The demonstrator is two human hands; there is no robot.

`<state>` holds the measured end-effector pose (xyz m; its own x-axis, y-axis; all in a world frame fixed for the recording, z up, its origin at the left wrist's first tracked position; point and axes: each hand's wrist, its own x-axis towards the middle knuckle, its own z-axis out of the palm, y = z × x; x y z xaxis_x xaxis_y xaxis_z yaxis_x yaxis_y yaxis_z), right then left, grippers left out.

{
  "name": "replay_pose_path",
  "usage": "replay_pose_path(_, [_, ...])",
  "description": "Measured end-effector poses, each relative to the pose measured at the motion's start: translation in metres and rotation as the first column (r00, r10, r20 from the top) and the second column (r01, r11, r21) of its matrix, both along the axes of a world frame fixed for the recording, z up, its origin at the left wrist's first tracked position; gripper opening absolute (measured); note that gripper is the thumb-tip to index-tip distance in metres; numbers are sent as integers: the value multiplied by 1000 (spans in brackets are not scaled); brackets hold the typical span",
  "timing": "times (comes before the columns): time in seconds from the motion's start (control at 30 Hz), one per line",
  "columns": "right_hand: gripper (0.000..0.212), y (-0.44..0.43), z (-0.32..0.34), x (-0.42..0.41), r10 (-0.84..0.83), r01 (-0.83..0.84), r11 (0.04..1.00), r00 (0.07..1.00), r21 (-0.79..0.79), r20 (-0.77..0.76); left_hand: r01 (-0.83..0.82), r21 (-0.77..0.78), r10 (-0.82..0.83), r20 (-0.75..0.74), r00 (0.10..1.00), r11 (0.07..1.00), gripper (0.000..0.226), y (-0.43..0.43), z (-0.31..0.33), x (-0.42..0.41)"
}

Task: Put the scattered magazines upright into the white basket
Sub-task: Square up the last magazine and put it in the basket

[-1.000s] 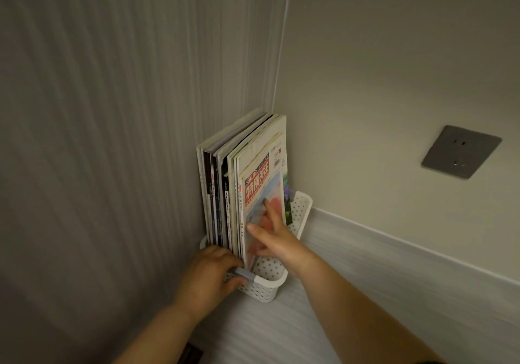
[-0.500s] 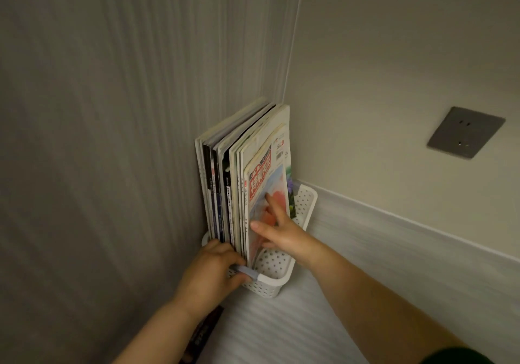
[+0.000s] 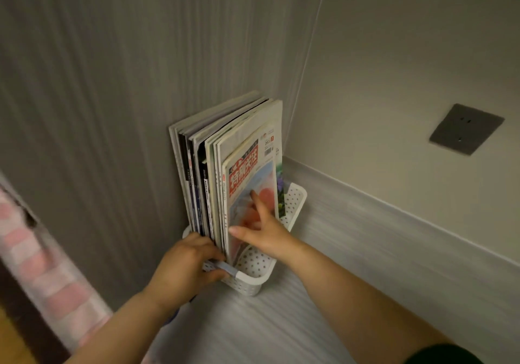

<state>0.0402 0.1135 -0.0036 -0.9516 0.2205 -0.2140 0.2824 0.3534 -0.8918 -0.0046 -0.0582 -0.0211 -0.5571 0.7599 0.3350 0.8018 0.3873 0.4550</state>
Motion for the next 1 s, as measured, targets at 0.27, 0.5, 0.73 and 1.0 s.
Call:
replay_pose_path(0.27, [76, -12, -4, 20, -76, 62, 881, 997, 469, 10, -88, -170, 97, 47, 994, 982, 29, -4, 9, 18])
replay_pose_path(0.5, [75, -14, 4, 13, -101, 71, 922, 993, 381, 59, -8, -266, -6, -53, 999, 964, 31, -6, 12, 5])
replay_pose_path(0.73, [77, -38, 10, 13, -176, 161, 969, 982, 185, 68, 99, -231, -111, -38, 993, 968, 22, -16, 13, -11])
replay_pose_path(1.0, [73, -91, -9, 33, -250, 203, 887, 966, 415, 61, 169, -139, -173, -12, 985, 976, 17, -72, 7, 1])
